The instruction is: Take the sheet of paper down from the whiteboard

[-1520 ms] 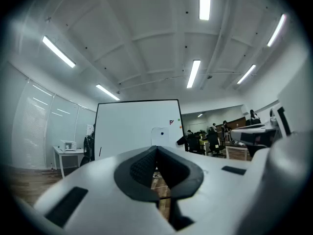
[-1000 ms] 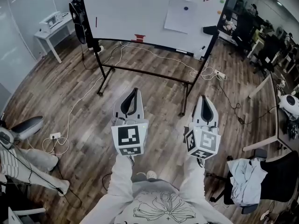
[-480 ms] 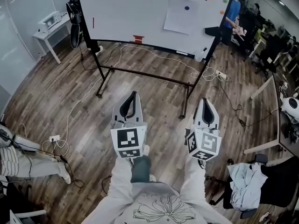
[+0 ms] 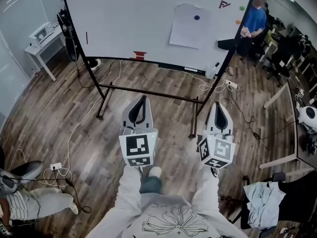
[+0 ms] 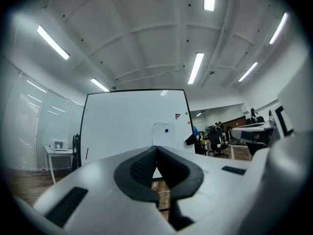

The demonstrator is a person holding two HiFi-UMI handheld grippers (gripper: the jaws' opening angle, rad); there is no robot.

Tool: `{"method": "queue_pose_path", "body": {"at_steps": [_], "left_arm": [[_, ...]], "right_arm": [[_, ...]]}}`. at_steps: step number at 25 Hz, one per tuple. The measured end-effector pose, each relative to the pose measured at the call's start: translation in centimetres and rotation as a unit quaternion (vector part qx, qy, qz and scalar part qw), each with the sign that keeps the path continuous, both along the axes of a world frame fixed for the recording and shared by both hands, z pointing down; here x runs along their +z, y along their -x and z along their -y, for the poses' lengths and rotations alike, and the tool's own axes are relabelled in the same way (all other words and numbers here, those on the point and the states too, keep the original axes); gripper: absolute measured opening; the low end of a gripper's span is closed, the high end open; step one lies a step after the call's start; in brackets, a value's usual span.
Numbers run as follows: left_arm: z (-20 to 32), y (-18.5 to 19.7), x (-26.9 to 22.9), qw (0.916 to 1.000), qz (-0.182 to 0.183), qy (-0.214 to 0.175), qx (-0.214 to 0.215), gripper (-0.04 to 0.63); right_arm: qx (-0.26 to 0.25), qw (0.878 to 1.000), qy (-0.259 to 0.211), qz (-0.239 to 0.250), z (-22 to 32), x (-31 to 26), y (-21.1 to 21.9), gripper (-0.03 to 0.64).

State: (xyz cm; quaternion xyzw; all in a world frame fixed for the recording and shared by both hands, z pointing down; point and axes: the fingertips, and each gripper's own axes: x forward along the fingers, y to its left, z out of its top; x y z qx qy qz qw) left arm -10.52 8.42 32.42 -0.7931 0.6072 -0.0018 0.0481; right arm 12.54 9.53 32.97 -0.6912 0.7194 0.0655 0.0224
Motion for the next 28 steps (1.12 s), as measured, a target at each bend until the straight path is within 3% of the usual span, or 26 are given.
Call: {"method": "queue_pose_path", "body": {"at_steps": [13,28], "left_arm": [[15.9,0.3,-0.9,0.9993,0.002,-0.004,0.036,0.005],[32.1,-5.1,0.4,0.9998,0.005,0.005,0.019,0.005]], "right_arm": [[0.032,0.999,0.004,-0.009,14.1,-0.3,1.1,0.003],[0.018,1.0,-0.003,-0.022,31.1,0.1,-3.6,0.003]]}}
